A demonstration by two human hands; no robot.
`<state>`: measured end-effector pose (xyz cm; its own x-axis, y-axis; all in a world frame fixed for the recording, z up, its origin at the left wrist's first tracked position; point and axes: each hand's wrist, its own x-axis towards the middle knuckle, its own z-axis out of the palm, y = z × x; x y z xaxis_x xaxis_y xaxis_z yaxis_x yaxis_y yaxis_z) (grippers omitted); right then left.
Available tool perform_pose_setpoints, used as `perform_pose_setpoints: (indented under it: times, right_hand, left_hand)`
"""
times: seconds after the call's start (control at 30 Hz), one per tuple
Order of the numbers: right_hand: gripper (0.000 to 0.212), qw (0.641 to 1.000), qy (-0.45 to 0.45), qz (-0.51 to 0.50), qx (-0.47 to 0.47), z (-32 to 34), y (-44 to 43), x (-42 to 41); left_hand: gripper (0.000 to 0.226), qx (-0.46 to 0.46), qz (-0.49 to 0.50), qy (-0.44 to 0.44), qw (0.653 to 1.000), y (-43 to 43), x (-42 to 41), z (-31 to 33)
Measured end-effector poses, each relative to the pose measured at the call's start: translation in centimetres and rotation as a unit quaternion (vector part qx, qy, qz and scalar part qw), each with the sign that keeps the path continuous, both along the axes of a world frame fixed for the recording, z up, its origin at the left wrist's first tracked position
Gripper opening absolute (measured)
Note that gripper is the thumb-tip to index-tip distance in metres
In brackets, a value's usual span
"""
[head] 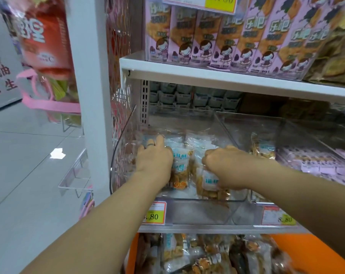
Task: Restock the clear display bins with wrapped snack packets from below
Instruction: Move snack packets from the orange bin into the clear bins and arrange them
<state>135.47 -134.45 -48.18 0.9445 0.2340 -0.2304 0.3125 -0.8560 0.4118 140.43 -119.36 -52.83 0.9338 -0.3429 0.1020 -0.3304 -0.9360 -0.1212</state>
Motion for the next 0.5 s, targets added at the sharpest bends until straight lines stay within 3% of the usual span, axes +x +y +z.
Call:
perform_pose_setpoints:
  times: [0.33,0.5]
  right_hand:
    - [0.025,1.0,0.018,0.016,0.007,0.0,0.0,0.0]
    - [0.04,0.996,-0.042,0.07,-0.023,-1.9,-0.3,1.2]
  left_hand:
    - [0.043,-0.022,0.013,0.002,1.0,0.0,0.2,-0.1]
    - [0.047,-0.036,0.006,-0.005,0.999,0.1,0.8,-0.7]
